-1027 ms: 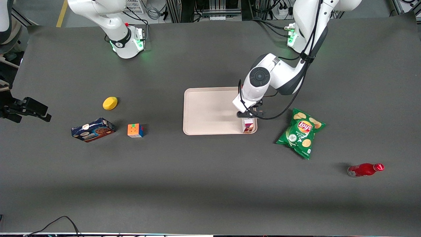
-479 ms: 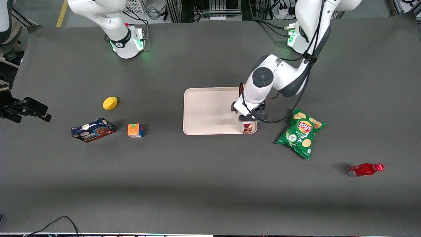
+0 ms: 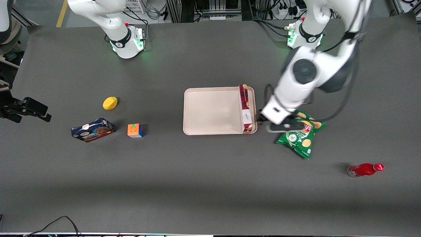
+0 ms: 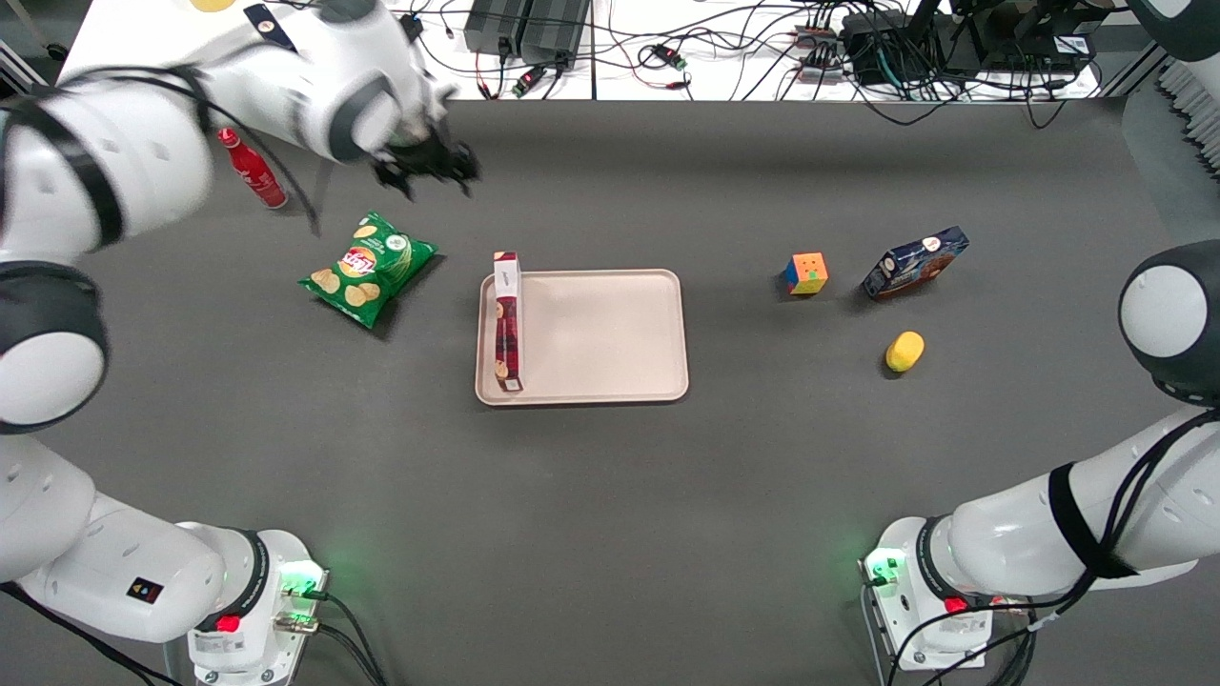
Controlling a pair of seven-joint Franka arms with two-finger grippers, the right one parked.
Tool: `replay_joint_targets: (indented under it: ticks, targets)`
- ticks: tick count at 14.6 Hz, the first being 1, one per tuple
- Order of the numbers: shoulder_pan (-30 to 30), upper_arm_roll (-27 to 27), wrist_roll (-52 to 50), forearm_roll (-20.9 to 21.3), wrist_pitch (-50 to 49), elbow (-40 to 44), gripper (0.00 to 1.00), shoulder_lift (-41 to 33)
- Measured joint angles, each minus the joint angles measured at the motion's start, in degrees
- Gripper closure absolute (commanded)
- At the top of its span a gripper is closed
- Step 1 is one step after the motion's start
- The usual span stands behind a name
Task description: Place red cookie box on tray
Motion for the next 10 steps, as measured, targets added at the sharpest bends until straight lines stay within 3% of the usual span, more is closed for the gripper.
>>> replay_joint_targets:
  ticks: [7, 10]
  targets:
    - [6.9, 11.5, 15.9, 0.0, -10.7, 1.9, 0.0, -12.8]
    - [9.8, 13.3, 17.7, 0.0, -16.3, 2.3, 0.0, -18.5]
